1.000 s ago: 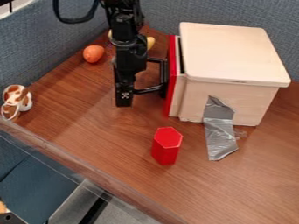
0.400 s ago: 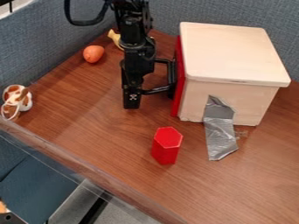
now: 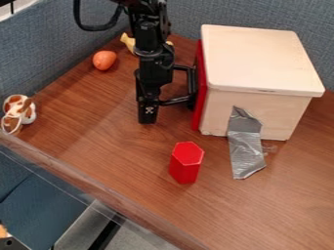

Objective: Close the drawer

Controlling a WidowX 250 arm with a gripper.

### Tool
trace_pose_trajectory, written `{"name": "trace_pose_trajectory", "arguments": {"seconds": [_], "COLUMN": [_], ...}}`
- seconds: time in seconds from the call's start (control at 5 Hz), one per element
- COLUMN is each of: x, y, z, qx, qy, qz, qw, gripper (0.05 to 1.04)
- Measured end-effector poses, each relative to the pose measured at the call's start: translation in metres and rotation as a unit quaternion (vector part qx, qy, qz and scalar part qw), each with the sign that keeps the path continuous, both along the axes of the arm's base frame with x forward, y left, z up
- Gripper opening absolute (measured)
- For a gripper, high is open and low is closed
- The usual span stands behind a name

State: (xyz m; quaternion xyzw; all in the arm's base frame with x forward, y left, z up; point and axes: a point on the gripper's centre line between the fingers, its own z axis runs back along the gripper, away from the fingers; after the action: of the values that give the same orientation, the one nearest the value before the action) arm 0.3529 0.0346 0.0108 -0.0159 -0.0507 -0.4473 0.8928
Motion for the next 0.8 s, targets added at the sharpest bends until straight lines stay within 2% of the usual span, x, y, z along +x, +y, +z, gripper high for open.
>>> {"name": "trace_pose_trajectory", "arguments": {"seconds": [0.2,0.4,0.6,0.8], "x": [0.0,0.0,-0.01,-0.028], "y": [0.0,0.012,0.044,0.07], "z": [0.005,0.04,0.071,0.082], "qx": [-0.004,-0.009,0.004,0.012], "qy": [-0.004,-0.047,-0.066,-0.048], "qz": [-0.002,0.004,0.029,0.063], "qw": [1.0,0.9989,0.9974,0.9968], "gripper": [1.001,1.001,1.0,1.0]}}
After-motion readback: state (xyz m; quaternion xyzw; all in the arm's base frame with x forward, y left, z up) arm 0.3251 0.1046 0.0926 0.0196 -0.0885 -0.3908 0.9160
